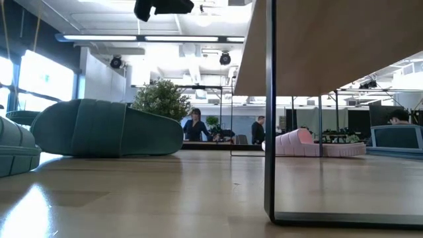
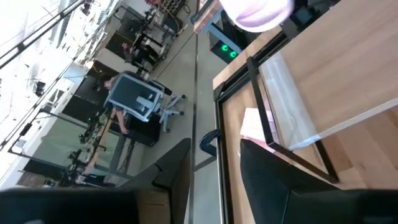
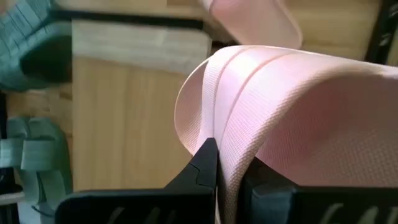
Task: Pick and place slides into the shelf
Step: Put the top pink slipper under the shelf
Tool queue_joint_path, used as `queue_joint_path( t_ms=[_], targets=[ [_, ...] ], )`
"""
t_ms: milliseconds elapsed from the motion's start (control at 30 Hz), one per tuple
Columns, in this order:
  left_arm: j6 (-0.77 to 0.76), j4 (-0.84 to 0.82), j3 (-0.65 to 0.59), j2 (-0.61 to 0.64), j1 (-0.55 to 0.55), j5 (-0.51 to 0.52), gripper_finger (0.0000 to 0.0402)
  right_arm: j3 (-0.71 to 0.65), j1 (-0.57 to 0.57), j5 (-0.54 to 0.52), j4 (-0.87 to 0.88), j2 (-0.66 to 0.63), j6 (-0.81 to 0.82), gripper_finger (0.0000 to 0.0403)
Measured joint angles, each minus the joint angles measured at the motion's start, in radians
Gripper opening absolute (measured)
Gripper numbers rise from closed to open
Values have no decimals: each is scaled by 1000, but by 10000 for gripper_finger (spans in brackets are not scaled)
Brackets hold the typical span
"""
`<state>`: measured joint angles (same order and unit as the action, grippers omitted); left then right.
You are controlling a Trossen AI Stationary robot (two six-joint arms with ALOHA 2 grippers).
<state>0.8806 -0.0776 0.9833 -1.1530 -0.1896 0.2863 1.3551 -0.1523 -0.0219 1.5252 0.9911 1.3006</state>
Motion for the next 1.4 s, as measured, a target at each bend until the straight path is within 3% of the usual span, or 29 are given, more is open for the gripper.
queue_joint_path(
  t_ms=[367, 933, 1400],
  targets=[
    [-25, -3, 0, 0, 0, 0, 122, -252, 30, 18, -38, -71, 102, 0],
    [-25, -6, 0, 0, 0, -24, 122, -748, 29, 150, -688, -98, 118, 0],
    [-25, -29, 0, 0, 0, -25, 122, -1013, 28, 67, -1008, -300, 177, 0]
  ],
)
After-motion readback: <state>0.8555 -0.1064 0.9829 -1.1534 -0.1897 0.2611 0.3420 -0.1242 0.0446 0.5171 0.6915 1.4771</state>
